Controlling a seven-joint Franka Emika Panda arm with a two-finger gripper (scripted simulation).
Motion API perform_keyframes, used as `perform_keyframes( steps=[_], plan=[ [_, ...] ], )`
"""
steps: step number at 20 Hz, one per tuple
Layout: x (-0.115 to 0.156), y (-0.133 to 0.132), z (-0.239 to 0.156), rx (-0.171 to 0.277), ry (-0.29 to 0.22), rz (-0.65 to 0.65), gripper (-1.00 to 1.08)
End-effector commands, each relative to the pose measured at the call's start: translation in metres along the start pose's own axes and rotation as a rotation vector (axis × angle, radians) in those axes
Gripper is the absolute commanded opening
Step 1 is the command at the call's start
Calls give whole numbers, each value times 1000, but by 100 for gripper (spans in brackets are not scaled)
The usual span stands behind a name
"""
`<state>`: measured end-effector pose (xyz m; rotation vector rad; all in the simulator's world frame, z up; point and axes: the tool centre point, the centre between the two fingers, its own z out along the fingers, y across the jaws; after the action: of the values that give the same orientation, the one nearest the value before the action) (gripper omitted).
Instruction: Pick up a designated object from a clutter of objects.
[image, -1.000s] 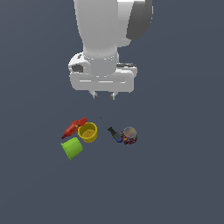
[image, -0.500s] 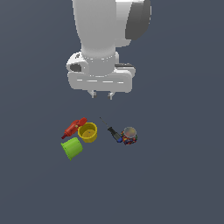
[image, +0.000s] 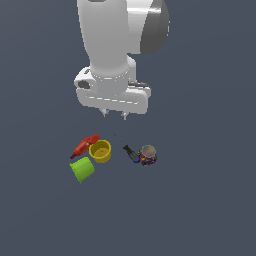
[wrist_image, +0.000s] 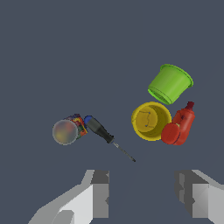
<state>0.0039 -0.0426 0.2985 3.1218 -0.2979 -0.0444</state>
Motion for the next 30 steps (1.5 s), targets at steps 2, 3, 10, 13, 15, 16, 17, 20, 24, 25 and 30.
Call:
perform_keyframes(
  steps=[2,3,10,13,15,16,17,20,24,25,30],
  plan=[
    [6,3,10,0,-13,71,28],
    [8,4,14,0,-17,95,28],
    [25,14,45,-7,-52,296,28],
    [32,19,59,-13,-66,385,28],
    [36,22,69,-18,-76,444,28],
    [38,23,74,-21,-80,474,28],
    [40,25,79,-24,-85,503,28],
    [46,30,94,-35,-98,592,28],
    [52,37,114,-52,-114,710,28],
    [54,39,120,-56,-118,739,28],
    [61,48,146,-83,-134,886,28]
  ],
)
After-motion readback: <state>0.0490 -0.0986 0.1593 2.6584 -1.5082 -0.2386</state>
